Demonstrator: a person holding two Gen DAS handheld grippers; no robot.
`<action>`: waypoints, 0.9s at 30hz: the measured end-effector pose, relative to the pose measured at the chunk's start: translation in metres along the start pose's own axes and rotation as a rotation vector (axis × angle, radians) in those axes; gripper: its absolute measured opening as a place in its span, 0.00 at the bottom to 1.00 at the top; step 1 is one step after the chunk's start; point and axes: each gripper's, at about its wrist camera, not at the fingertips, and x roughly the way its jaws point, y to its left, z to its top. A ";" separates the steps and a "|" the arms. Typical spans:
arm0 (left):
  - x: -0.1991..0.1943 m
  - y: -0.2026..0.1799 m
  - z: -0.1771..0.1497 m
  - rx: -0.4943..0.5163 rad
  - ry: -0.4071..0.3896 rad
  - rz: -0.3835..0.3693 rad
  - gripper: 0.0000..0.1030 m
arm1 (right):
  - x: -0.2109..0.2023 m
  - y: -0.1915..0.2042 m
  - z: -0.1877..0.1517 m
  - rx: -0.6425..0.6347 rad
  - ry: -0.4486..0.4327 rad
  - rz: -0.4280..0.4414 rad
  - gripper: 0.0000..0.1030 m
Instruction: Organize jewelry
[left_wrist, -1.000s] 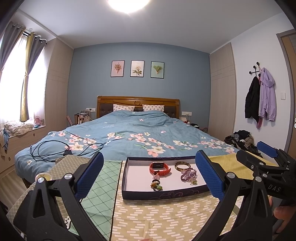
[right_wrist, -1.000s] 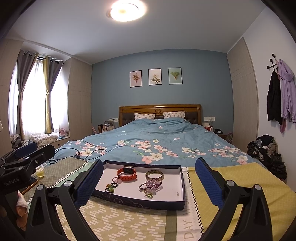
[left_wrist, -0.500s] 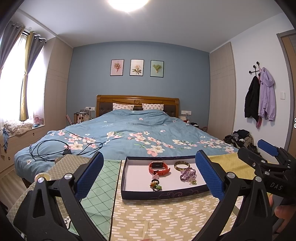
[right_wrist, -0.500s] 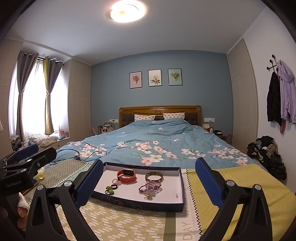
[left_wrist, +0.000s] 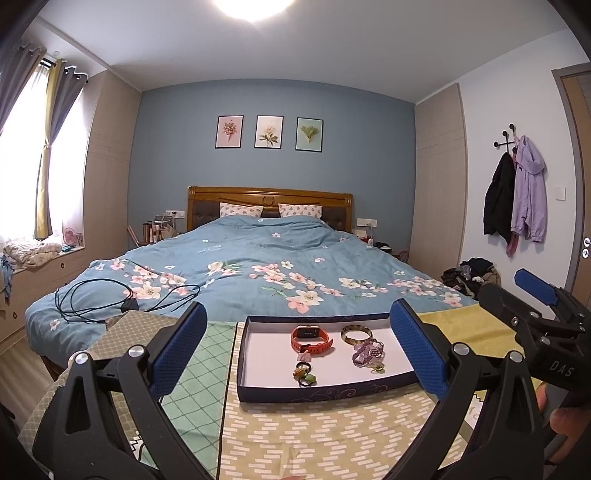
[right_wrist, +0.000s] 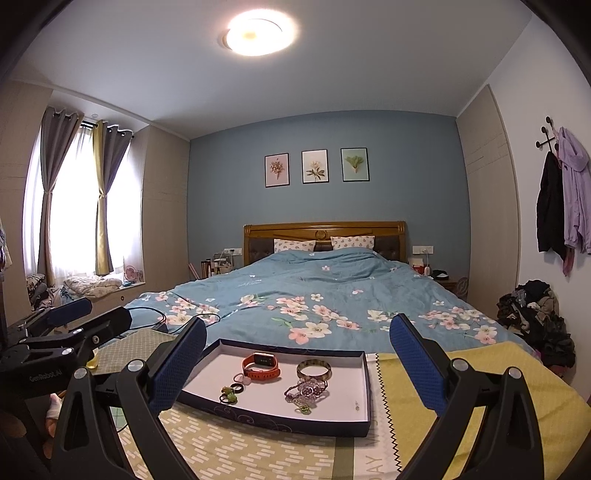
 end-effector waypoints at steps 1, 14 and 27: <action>-0.001 0.000 0.000 -0.001 0.000 0.001 0.95 | 0.000 0.000 0.000 0.002 0.002 0.000 0.93; -0.002 0.001 0.002 -0.002 0.008 0.006 0.95 | 0.000 -0.001 0.000 0.009 0.016 -0.008 0.93; -0.002 0.001 0.002 -0.005 0.018 0.005 0.95 | 0.003 0.001 -0.001 0.006 0.023 -0.010 0.93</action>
